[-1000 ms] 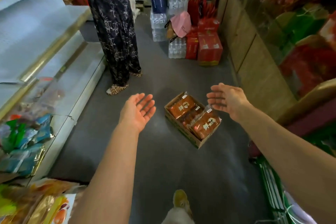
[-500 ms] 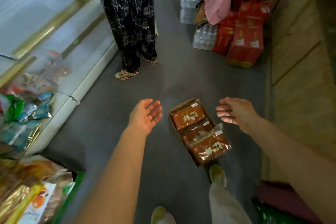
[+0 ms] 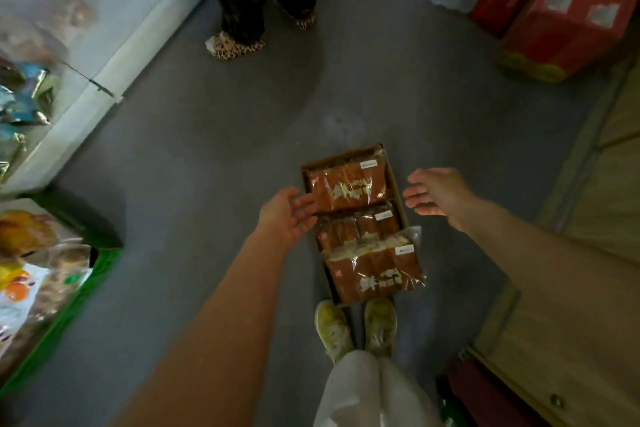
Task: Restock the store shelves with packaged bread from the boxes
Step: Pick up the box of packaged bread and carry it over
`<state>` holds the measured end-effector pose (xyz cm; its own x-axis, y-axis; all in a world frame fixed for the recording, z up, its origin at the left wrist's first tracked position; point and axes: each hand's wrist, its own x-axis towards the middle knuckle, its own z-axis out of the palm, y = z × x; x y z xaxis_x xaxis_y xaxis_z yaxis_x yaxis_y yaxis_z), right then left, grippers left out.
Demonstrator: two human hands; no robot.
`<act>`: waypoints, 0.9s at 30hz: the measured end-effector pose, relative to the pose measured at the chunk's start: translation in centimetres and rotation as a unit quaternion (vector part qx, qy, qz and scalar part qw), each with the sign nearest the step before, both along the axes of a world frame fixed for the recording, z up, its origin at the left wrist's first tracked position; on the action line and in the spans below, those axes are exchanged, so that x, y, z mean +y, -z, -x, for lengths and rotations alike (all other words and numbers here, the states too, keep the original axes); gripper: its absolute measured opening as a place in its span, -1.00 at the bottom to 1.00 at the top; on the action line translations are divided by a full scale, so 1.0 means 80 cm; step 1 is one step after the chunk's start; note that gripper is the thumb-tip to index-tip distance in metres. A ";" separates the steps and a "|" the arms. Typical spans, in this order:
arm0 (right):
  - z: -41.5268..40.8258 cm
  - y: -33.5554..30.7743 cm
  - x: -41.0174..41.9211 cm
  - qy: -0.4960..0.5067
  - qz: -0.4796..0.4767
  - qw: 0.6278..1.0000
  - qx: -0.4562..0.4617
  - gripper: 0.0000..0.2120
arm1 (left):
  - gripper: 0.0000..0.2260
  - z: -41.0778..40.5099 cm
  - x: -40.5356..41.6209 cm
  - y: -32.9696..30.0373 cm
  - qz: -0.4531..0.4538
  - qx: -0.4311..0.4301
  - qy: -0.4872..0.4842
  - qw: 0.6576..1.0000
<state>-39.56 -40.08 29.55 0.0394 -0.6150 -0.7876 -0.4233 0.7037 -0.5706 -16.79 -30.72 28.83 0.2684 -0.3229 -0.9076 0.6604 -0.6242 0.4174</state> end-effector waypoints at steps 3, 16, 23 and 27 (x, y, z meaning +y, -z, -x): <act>0.008 0.080 -0.022 -0.027 -0.002 0.999 0.021 -0.84 | -0.87 0.006 -0.009 0.080 -0.022 -0.031 0.016 0.999; 0.055 0.385 -0.038 -0.150 -0.031 0.975 0.162 -0.68 | -0.51 0.032 0.013 0.393 -0.133 -0.200 0.148 0.960; 0.059 0.439 -0.043 -0.242 -0.058 0.955 0.163 -0.88 | -0.81 0.012 0.027 0.482 -0.130 -0.200 0.219 0.946; 0.054 0.457 -0.041 -0.300 -0.030 0.934 0.189 -0.88 | -0.89 0.006 0.031 0.487 -0.124 -0.244 0.297 0.915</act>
<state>-43.85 -43.34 -7.02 0.0756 -0.5262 -0.8470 -0.9155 0.3000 -0.2681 -17.29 -28.27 -10.10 0.5057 -0.3437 -0.7913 -0.0525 -0.9278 0.3694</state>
